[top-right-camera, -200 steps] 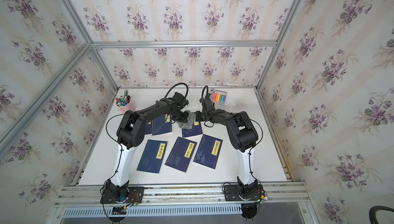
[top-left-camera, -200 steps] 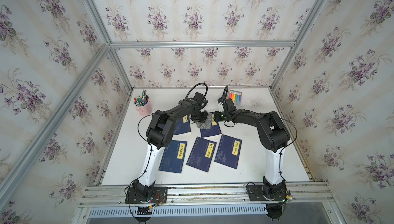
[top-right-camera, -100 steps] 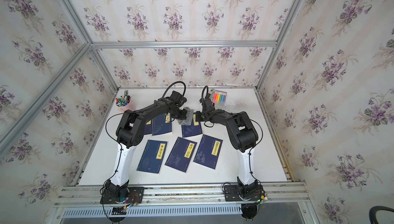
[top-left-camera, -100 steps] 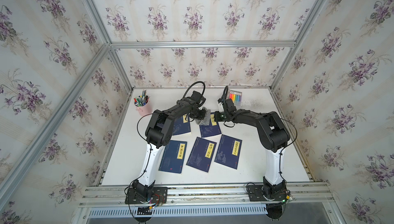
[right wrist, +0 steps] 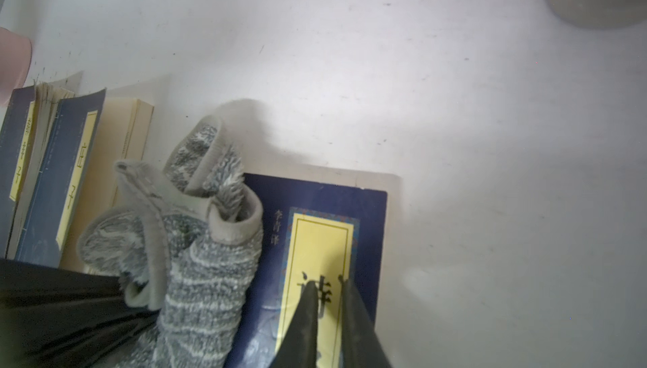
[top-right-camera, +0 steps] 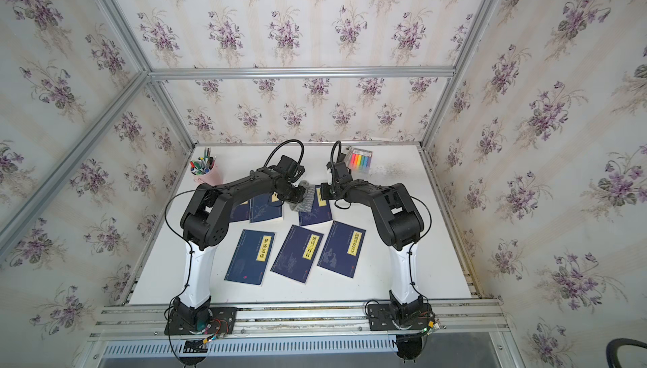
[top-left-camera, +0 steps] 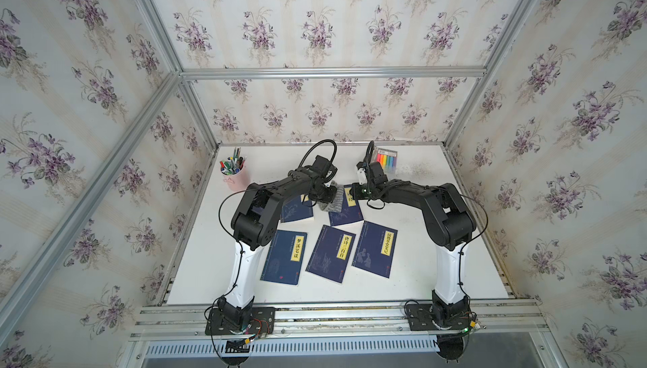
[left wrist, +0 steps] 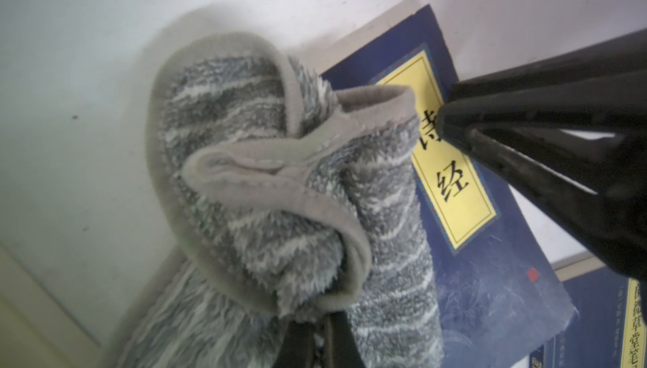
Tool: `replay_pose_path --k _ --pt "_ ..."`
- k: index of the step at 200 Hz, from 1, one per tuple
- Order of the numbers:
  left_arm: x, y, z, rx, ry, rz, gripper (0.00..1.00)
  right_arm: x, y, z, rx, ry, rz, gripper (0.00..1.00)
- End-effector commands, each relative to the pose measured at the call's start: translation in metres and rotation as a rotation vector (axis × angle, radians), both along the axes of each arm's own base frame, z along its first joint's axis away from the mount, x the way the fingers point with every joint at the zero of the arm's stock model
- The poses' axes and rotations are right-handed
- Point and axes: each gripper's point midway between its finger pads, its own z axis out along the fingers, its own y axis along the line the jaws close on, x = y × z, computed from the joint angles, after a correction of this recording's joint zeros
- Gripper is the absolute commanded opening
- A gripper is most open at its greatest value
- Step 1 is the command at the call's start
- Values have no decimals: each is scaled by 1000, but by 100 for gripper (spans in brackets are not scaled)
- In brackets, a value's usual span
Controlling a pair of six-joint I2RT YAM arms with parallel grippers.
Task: Wipe the cover of the book
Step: Wipe the dirt from the cover of the book.
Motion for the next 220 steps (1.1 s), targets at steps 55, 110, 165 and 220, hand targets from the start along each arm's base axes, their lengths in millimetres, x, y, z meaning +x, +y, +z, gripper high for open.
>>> replay_pose_path --k 55,110,165,220 --pt "-63 8 -32 81 144 -48 0 -30 -18 -28 -93 145 -12 1" --pt "-105 -13 -29 38 159 -79 0 -31 -18 -32 -93 153 -11 1" --pt "-57 -6 -39 18 190 7 0 -36 -20 -37 -94 163 -11 0" --pt "-7 5 -23 -35 165 62 0 -37 -20 -39 -96 166 -11 0"
